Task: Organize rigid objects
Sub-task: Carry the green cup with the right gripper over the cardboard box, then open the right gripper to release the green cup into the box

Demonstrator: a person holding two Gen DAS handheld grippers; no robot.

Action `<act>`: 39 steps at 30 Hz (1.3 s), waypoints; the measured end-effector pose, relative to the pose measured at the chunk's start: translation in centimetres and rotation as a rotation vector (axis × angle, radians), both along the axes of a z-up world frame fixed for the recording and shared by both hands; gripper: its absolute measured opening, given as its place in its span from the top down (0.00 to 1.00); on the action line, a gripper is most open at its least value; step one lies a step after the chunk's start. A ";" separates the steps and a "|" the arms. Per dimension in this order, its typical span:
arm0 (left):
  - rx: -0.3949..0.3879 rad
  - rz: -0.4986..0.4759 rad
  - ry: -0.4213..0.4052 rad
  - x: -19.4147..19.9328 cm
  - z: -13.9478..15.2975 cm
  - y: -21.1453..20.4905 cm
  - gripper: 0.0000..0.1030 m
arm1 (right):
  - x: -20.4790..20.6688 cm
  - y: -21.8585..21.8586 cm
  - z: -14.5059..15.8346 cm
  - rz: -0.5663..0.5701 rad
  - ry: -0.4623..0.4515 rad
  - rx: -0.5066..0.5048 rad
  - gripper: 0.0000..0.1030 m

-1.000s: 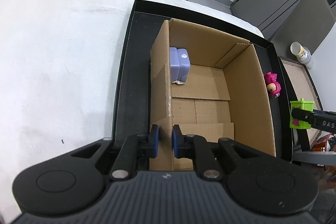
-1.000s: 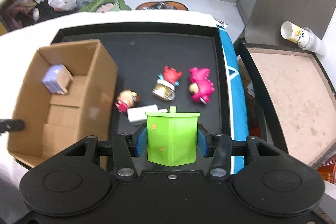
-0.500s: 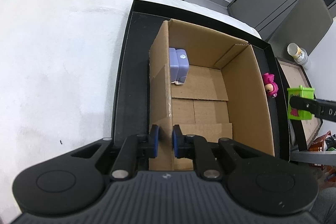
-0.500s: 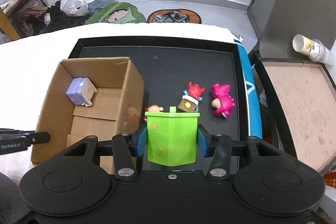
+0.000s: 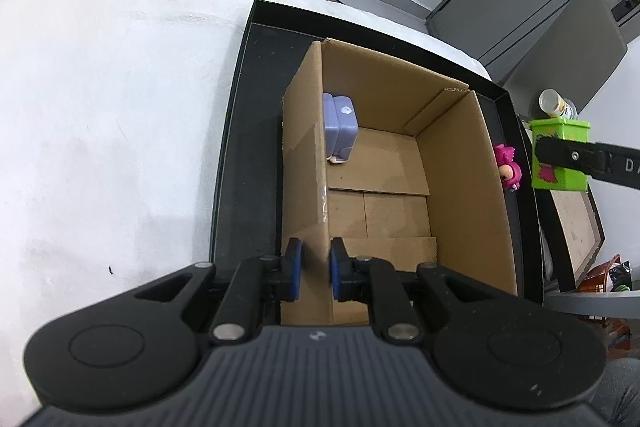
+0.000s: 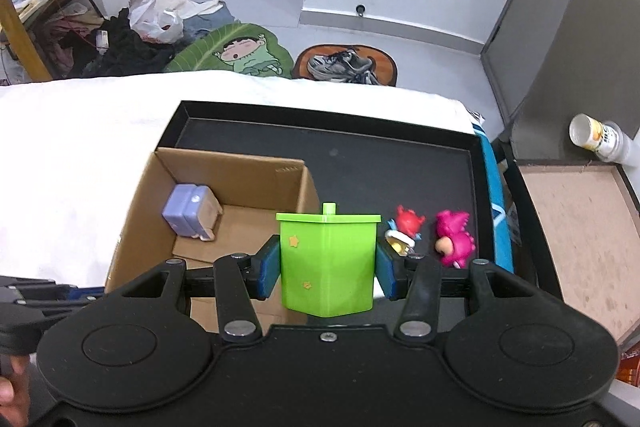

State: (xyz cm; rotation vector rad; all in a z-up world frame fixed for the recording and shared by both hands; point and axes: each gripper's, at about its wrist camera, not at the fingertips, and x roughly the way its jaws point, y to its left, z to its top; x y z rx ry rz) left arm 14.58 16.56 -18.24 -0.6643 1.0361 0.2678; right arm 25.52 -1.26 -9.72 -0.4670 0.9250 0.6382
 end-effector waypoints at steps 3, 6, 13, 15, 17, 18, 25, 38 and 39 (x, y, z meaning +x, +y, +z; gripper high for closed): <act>-0.004 0.000 -0.003 -0.1 0.0 0.1 0.87 | -0.5 0.8 0.0 0.015 -0.011 0.001 0.54; -0.007 0.002 -0.005 -0.1 0.0 0.1 0.87 | -1.0 1.5 0.1 0.034 -0.017 0.016 0.54; -0.015 0.007 -0.010 -0.2 -0.2 0.2 0.87 | -1.8 3.2 -0.2 0.068 -0.018 0.025 0.54; -0.019 0.009 -0.010 -0.2 -0.2 0.3 0.87 | -1.9 3.7 -0.5 0.075 -0.015 0.023 0.54; -0.025 0.012 -0.009 -0.2 -0.2 0.4 0.87 | -2.1 4.2 -0.8 0.083 -0.014 0.022 0.54; -0.027 0.013 -0.009 -0.2 -0.2 0.4 0.87 | -2.1 4.4 -1.0 0.084 -0.012 0.023 0.54; -0.038 0.014 -0.014 -0.3 -0.3 0.6 0.87 | -2.0 5.1 -2.5 0.091 0.023 0.039 0.54; -0.043 0.018 -0.008 -0.2 -0.3 0.6 0.86 | -1.7 6.9 -5.9 0.070 0.042 -0.001 0.54; -0.044 0.019 -0.007 -0.2 -0.3 0.7 0.86 | -1.5 7.0 -6.2 0.057 0.039 -0.008 0.54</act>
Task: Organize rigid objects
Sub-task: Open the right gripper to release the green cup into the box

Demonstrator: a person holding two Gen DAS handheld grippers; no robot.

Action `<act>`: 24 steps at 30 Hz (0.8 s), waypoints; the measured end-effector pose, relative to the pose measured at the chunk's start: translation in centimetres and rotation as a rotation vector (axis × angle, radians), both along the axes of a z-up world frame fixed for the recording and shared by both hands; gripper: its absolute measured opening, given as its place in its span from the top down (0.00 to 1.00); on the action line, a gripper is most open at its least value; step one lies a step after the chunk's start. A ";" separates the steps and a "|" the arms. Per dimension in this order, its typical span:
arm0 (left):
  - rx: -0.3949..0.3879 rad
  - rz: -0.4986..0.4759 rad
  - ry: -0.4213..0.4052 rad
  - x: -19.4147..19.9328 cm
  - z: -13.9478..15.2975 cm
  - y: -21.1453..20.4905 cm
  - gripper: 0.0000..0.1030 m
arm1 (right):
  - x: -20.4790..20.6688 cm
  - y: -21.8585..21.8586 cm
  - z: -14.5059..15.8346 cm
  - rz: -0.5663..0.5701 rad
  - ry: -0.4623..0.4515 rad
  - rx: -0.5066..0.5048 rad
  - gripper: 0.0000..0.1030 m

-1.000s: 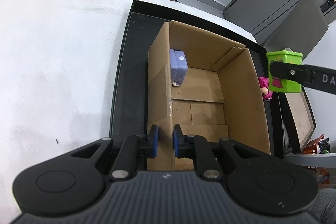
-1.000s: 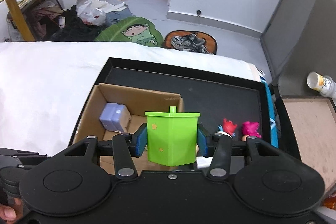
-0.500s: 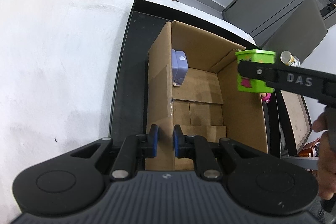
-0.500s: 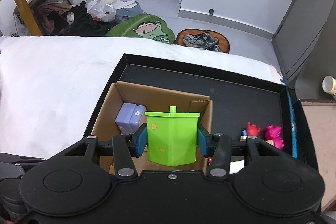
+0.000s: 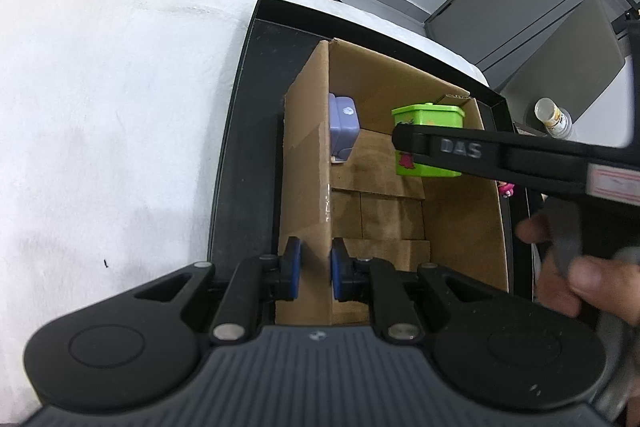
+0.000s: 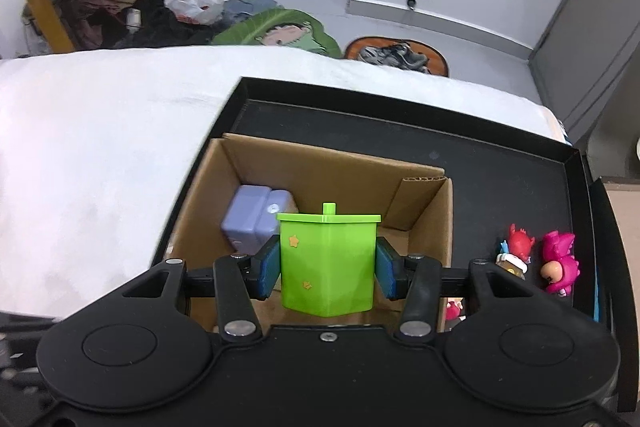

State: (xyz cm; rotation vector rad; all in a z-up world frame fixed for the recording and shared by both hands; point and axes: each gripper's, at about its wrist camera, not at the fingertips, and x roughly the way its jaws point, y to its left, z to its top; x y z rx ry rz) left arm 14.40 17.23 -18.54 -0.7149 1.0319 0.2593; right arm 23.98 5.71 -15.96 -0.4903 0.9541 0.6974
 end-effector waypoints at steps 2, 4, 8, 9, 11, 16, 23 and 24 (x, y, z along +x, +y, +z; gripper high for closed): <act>0.000 -0.002 0.002 0.1 0.0 -0.1 0.86 | 0.2 0.0 -0.5 -0.017 0.001 -0.007 0.54; 0.001 -0.003 0.004 0.2 0.0 -0.1 0.86 | 0.3 0.0 -0.9 -0.027 -0.003 -0.016 0.54; 0.003 -0.003 0.007 0.3 0.0 -0.1 0.86 | 0.4 -0.4 -0.6 -0.037 -0.018 -0.022 0.52; 0.004 -0.004 0.008 0.3 0.0 -0.1 0.86 | 0.4 -0.7 -0.3 -0.036 -0.012 -0.016 0.52; 0.005 -0.003 0.009 0.4 -0.1 -0.2 0.86 | 0.4 -1.0 0.2 -0.028 0.005 0.002 0.51; 0.002 -0.002 0.008 0.3 -0.1 -0.2 0.86 | 0.2 -2.1 1.8 -0.005 0.021 0.046 0.47; 0.007 0.003 0.009 0.3 0.2 -0.1 0.87 | 0.2 -3.2 3.8 -0.003 0.015 0.077 0.47; 0.008 0.004 0.008 0.3 0.2 -0.1 0.87 | 0.1 -3.4 4.0 -0.002 0.013 0.075 0.47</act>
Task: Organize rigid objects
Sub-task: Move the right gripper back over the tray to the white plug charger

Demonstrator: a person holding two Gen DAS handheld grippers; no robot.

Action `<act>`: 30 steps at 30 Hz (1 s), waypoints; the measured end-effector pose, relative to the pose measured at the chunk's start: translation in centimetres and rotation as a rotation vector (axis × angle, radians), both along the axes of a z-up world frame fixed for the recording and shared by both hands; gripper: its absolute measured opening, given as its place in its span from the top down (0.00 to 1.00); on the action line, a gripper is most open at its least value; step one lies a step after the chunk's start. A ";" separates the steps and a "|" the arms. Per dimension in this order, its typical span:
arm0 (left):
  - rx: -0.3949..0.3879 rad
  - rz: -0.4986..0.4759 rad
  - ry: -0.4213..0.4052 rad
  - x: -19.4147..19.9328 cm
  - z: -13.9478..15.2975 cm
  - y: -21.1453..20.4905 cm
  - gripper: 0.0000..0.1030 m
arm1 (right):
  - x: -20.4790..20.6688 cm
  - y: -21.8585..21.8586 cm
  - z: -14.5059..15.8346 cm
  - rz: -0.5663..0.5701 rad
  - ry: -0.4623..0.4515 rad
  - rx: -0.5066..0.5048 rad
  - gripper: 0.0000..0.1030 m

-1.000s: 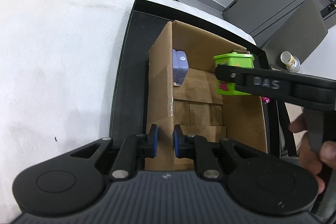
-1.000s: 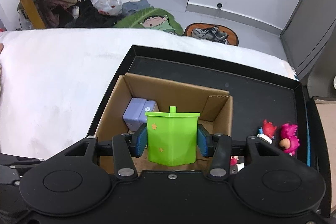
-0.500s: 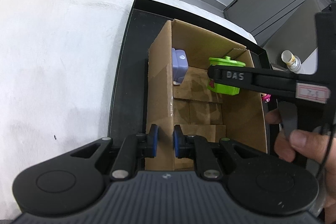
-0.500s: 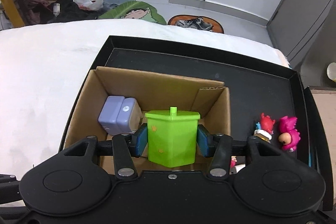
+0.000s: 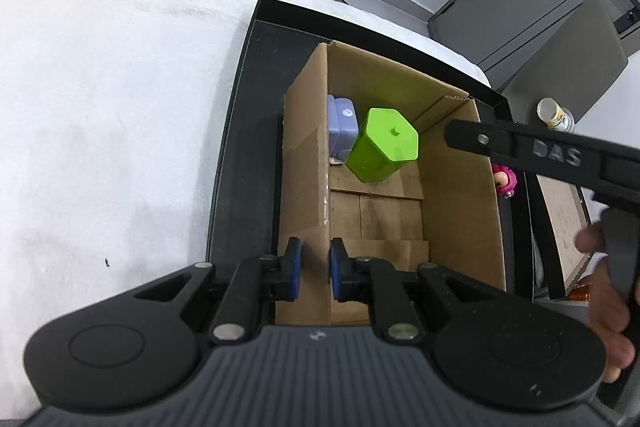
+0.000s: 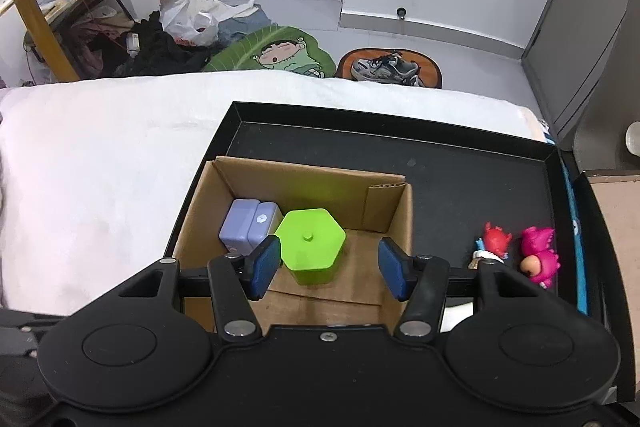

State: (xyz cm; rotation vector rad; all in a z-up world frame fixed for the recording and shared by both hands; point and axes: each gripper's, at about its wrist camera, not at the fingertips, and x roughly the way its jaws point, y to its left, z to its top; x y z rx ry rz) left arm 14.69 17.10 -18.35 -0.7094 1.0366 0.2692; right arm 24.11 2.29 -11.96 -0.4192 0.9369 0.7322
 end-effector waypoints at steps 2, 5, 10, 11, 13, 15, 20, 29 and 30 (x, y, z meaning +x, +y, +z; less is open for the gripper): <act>0.001 0.002 0.003 0.0 0.1 0.0 0.87 | -0.2 -0.5 0.5 0.004 -0.005 -0.003 0.47; 0.006 -0.002 0.002 0.0 0.2 -0.1 0.87 | -0.3 -1.5 1.2 0.004 -0.009 0.005 0.47; 0.011 0.002 0.002 -0.1 0.4 -0.2 0.87 | -0.5 -3.1 2.0 0.004 -0.018 -0.018 0.45; 0.011 0.005 0.002 -0.1 0.5 -0.2 0.88 | -0.6 -3.5 2.1 0.006 -0.023 -0.020 0.42; 0.014 0.006 0.001 -0.1 0.5 -0.4 0.88 | -0.6 -4.2 2.4 0.007 -0.027 -0.018 0.40; 0.021 0.007 0.001 -0.2 0.6 -0.5 0.88 | -0.6 -4.8 2.6 0.009 -0.031 -0.019 0.40; 0.031 0.007 0.000 -0.1 0.8 -0.7 0.88 | -0.5 -6.3 2.8 -0.003 -0.040 -0.012 0.36; 0.043 0.014 0.004 -0.1 0.9 -0.9 0.88 | 1.4 -9.8 1.9 -0.093 -0.041 -0.001 0.36; 0.045 0.013 0.004 -0.1 0.9 -1.0 0.88 | 1.6 -10.1 1.7 -0.096 -0.040 -0.001 0.36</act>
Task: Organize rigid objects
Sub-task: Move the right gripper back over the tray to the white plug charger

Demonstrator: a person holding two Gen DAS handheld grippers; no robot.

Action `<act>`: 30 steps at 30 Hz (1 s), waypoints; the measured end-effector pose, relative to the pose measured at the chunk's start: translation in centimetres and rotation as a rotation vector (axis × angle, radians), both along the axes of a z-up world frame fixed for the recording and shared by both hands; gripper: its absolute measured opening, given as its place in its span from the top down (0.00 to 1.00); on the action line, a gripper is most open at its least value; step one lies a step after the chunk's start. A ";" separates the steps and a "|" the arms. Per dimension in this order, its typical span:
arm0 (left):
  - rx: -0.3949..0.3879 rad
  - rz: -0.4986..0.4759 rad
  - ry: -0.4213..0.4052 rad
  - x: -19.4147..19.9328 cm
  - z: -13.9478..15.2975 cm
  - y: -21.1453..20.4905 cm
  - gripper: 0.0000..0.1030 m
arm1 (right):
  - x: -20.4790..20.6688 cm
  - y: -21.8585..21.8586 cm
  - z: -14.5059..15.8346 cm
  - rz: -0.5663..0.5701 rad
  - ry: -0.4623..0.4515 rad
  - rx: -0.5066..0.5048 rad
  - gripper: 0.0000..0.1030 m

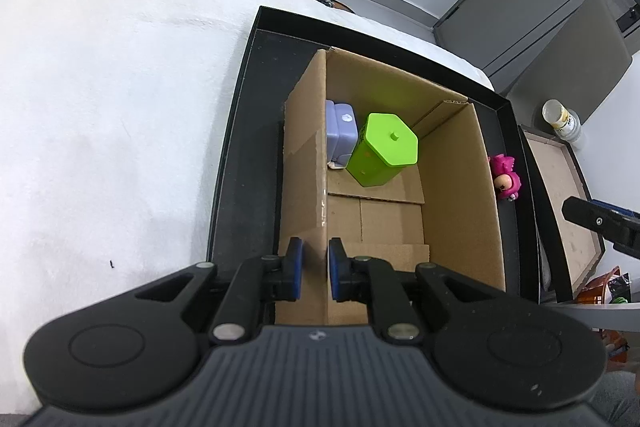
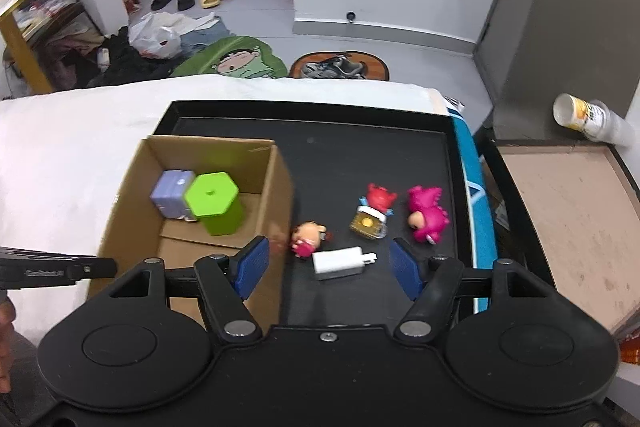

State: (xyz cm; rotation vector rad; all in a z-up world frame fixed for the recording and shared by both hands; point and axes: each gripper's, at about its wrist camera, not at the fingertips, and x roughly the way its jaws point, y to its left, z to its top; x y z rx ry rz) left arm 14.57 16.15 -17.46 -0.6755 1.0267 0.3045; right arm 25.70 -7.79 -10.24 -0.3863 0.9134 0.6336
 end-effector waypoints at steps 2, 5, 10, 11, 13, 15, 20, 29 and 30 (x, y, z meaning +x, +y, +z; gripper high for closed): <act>0.002 -0.001 0.000 0.0 0.1 -0.1 0.88 | 0.4 -0.4 -0.3 -0.005 -0.001 -0.002 0.36; 0.007 0.000 0.002 0.1 0.1 -0.1 0.88 | 1.0 -1.0 -0.8 -0.024 0.003 0.004 0.36; 0.016 -0.004 0.005 0.2 0.2 -0.4 0.88 | 2.1 -2.3 -1.9 -0.057 0.017 0.033 0.36; 0.018 -0.005 0.006 0.2 0.2 -0.5 0.88 | 2.3 -2.6 -2.2 -0.062 0.021 0.042 0.36; 0.022 -0.006 0.009 0.2 0.2 -0.5 0.88 | 2.8 -3.2 -2.9 -0.077 0.039 0.063 0.36; 0.027 -0.008 0.015 0.2 0.1 -0.6 0.88 | 3.3 -3.6 -3.7 -0.099 0.065 0.069 0.36; 0.038 -0.012 0.026 0.4 -0.1 -0.8 0.88 | 3.8 -3.5 -4.6 -0.110 0.086 0.056 0.36; 0.048 -0.019 0.032 0.6 -0.2 -0.9 0.88 | 5.3 -2.3 -7.0 -0.115 0.157 0.046 0.36; 0.048 -0.020 0.032 0.6 -0.2 -0.9 0.88 | 5.6 -2.2 -7.3 -0.118 0.172 0.048 0.36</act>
